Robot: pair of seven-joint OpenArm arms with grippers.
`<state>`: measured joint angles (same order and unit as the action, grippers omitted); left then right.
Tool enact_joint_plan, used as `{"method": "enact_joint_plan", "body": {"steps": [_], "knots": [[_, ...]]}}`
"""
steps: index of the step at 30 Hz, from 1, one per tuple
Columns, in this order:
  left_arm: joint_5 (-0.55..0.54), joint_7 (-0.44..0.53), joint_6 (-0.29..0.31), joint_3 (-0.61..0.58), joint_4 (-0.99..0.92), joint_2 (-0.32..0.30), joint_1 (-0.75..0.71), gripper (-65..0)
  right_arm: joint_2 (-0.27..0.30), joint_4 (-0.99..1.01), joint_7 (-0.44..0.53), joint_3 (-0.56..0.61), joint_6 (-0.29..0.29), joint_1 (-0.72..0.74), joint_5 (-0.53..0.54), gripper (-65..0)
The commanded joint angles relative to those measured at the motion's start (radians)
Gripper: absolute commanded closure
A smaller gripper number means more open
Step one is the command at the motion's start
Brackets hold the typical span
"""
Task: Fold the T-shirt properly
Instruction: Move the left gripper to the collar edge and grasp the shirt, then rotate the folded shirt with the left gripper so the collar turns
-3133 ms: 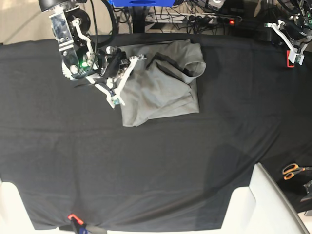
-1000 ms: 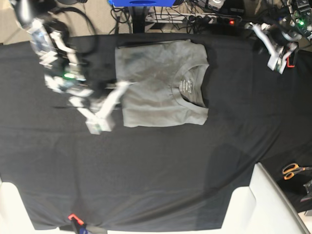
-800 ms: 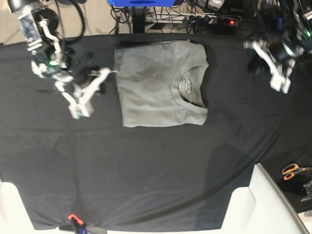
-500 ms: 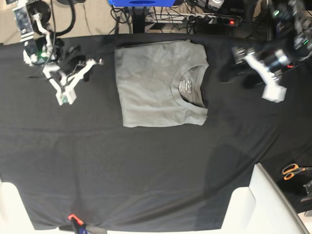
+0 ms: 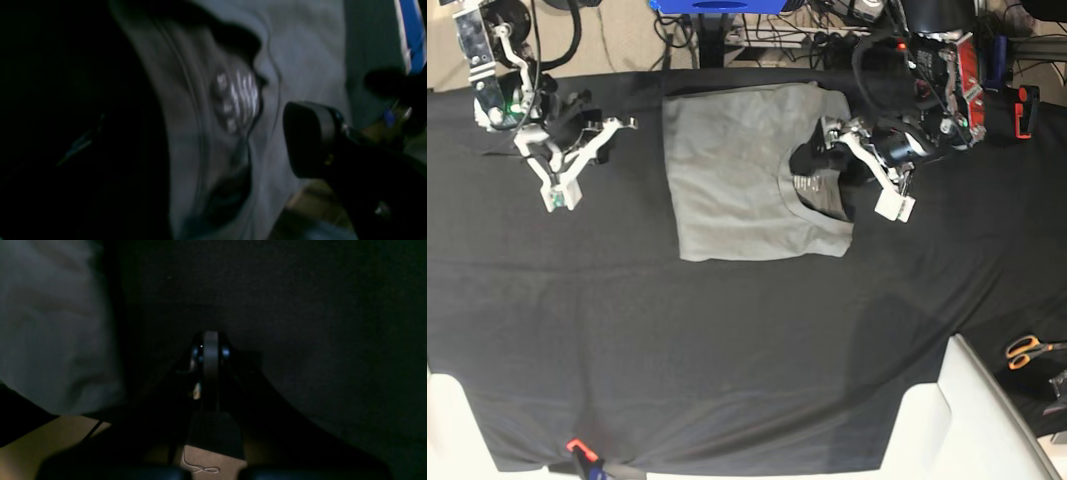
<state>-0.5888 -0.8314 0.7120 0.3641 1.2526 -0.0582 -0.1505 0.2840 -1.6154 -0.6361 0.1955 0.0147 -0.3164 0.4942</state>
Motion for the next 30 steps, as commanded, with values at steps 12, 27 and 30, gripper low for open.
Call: {"method": "enact_joint_plan", "body": {"steps": [12,27,30], "knots": [[0.057,-0.047,-0.014,-0.138,-0.061,0.016,-0.031,-65.0,0.010,-0.016,0.015,-0.008,0.001,0.007,0.004,-0.2],[0.057,0.010,-0.014,-0.147,-0.193,0.014,-0.001,0.0,0.010,-0.015,0.015,-0.018,0.001,0.007,0.004,-0.2],[0.057,0.007,-0.014,-0.155,-0.190,0.014,0.009,0.0,0.002,-0.015,0.015,-0.066,0.001,0.004,0.004,-0.2]]}}
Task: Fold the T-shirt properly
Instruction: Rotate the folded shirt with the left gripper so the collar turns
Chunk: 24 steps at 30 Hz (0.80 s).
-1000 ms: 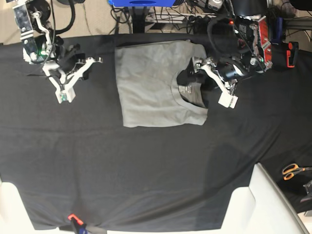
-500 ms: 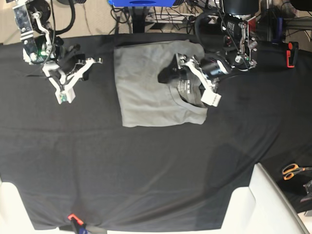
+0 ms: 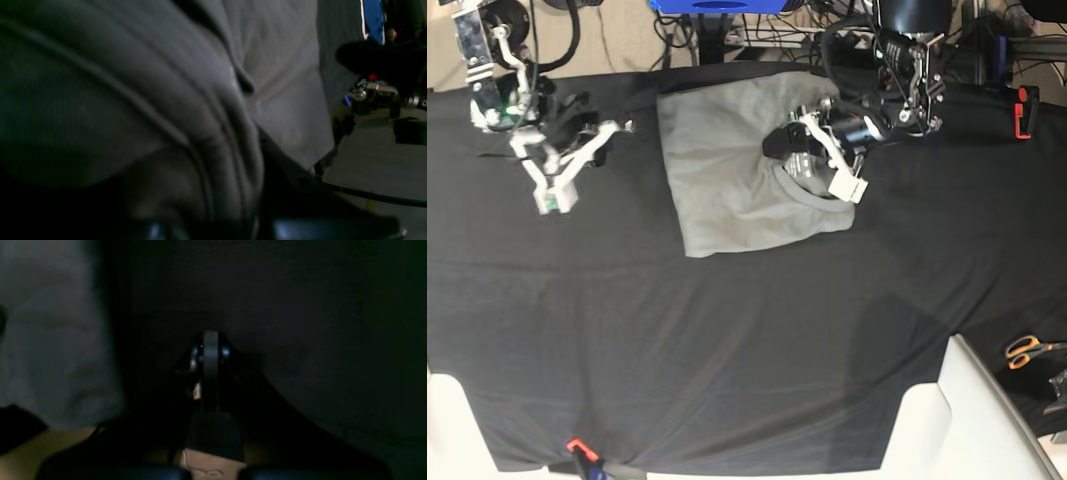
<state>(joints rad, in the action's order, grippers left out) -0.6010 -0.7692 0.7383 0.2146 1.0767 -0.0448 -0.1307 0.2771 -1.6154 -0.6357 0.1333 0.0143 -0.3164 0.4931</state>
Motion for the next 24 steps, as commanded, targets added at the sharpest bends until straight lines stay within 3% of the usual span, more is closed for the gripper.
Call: {"method": "enact_joint_plan", "body": {"steps": [1,7,10,16,21,24], "knots": [[0.069,-0.069,-0.040,-0.005,-0.011,-0.002,-0.011,0.0,0.009,-0.015,0.015,-0.013,0.002,0.004,0.005,-0.2],[0.069,-0.206,-0.040,-0.010,0.145,-0.071,-0.022,0.0,0.011,-0.015,0.015,-0.022,0.002,0.004,0.005,-0.2],[0.069,-0.293,-0.040,-0.085,0.233,-0.129,0.010,0.0,0.007,-0.015,0.015,-0.021,0.002,0.004,0.006,-0.2],[0.069,-0.322,-0.040,-0.401,0.242,-0.251,0.168,0.0,-0.022,-0.015,0.017,-0.022,0.002,0.006,0.009,-0.2],[0.071,-0.324,-0.040,-0.706,0.242,-0.298,0.362,0.0,-0.035,-0.015,0.017,-0.016,0.002,0.006,0.009,-0.2],[0.134,-0.326,-0.040,-0.871,0.242,-0.303,0.466,0.0,-0.060,-0.015,0.017,-0.024,0.002,0.006,0.009,-0.2]]}}
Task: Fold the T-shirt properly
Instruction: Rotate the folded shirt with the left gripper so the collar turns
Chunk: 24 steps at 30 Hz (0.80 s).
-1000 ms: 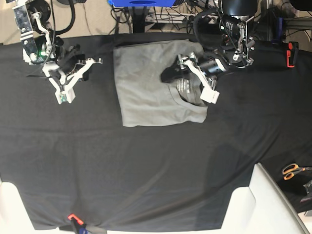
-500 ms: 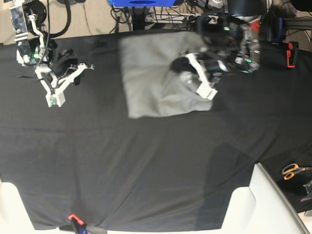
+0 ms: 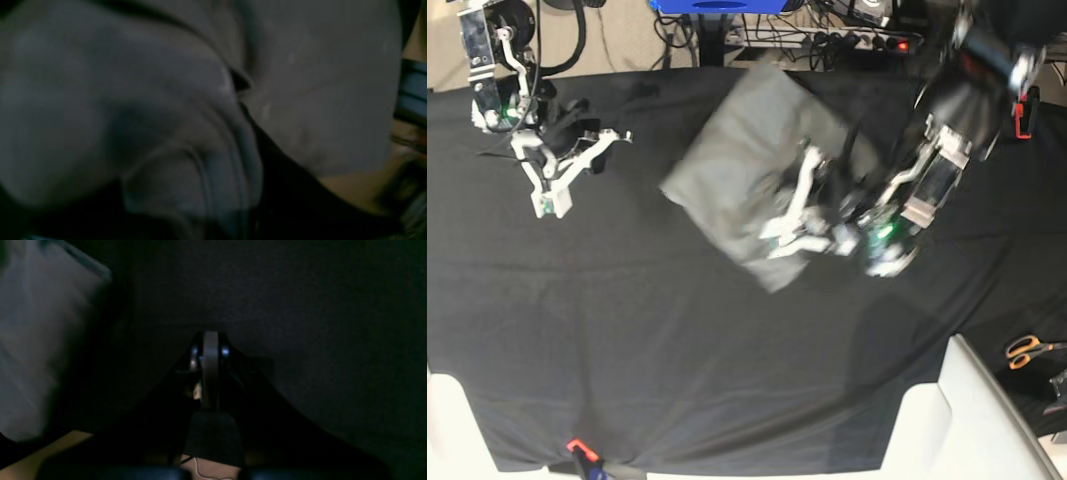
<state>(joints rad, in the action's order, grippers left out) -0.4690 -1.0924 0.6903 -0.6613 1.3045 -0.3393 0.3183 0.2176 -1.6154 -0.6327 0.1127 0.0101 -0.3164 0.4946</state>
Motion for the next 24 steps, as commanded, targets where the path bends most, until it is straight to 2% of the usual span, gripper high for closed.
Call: {"method": "enact_joint_plan", "body": {"steps": [1,7,11,17,24], "knots": [[0.033,-0.002,0.008,-0.039,0.014,-0.008,0.043,0.0,-0.004,-0.015,0.014,-0.003,0.006,0.006,0.008,-0.2],[0.241,0.018,0.008,-0.280,0.014,-0.001,0.150,0.0,-0.025,-0.015,0.014,-0.003,0.000,0.006,0.008,-0.2],[0.359,0.139,0.008,-0.412,0.013,-0.002,0.189,0.0,-0.047,-0.015,0.014,-0.003,-0.002,0.009,0.008,-0.2],[0.531,0.294,0.008,-0.426,-0.032,0.007,0.190,0.0,-0.070,-0.015,0.014,-0.005,-0.002,0.020,0.006,-0.2],[0.580,0.516,0.008,-0.427,-0.139,0.041,0.192,0.0,-0.126,-0.015,0.014,-0.101,-0.002,0.023,0.003,-0.2]]}}
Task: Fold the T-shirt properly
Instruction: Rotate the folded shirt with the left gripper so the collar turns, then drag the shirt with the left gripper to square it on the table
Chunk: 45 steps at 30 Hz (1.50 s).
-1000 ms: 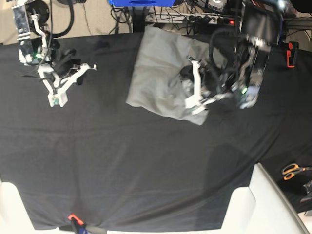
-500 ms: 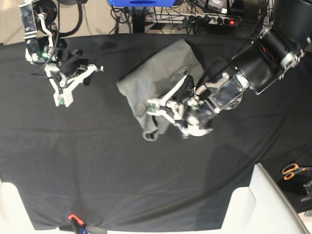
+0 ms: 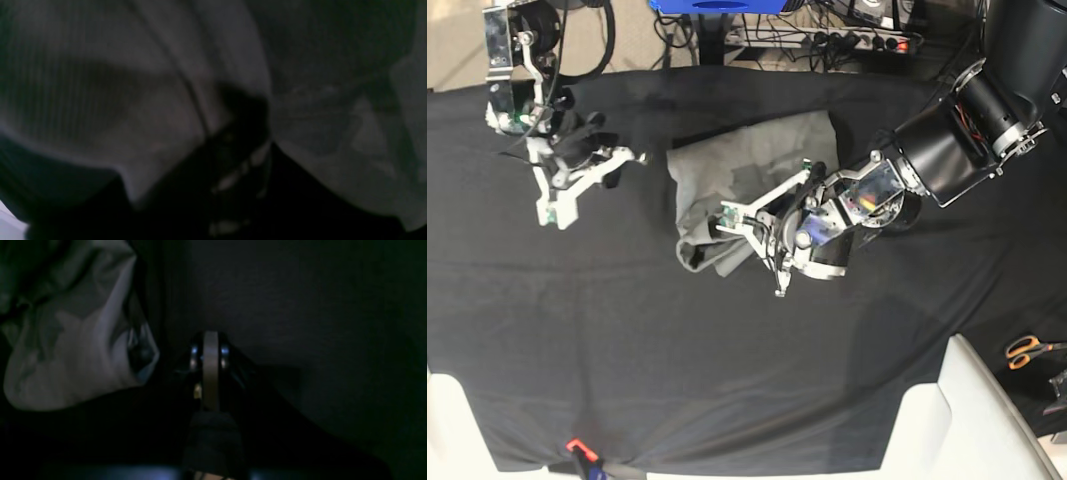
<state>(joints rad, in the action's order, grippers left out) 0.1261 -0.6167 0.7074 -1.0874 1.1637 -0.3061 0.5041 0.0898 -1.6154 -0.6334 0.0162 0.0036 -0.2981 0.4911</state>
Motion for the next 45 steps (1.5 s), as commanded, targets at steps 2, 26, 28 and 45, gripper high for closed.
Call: {"method": "enact_joint_plan", "body": {"steps": [2,26,28,45], "knots": [[-0.015,0.082,-0.009,-0.001,0.000,0.018,0.009,0.0,-0.002,-0.015,0.013,-0.023,0.005,0.004,0.007,-0.2],[-0.161,0.126,-0.009,-0.191,-0.118,0.075,0.192,0.0,-0.002,0.054,0.011,-0.094,0.005,0.044,0.007,-0.2],[-0.161,0.108,-0.009,-0.191,-0.126,0.069,0.192,0.0,-0.002,0.054,0.011,-0.094,0.005,0.044,0.007,-0.2],[-0.153,0.090,-0.009,-0.190,-0.126,0.101,0.189,0.0,0.006,0.054,0.011,-0.094,0.005,0.060,0.007,-0.2]]}}
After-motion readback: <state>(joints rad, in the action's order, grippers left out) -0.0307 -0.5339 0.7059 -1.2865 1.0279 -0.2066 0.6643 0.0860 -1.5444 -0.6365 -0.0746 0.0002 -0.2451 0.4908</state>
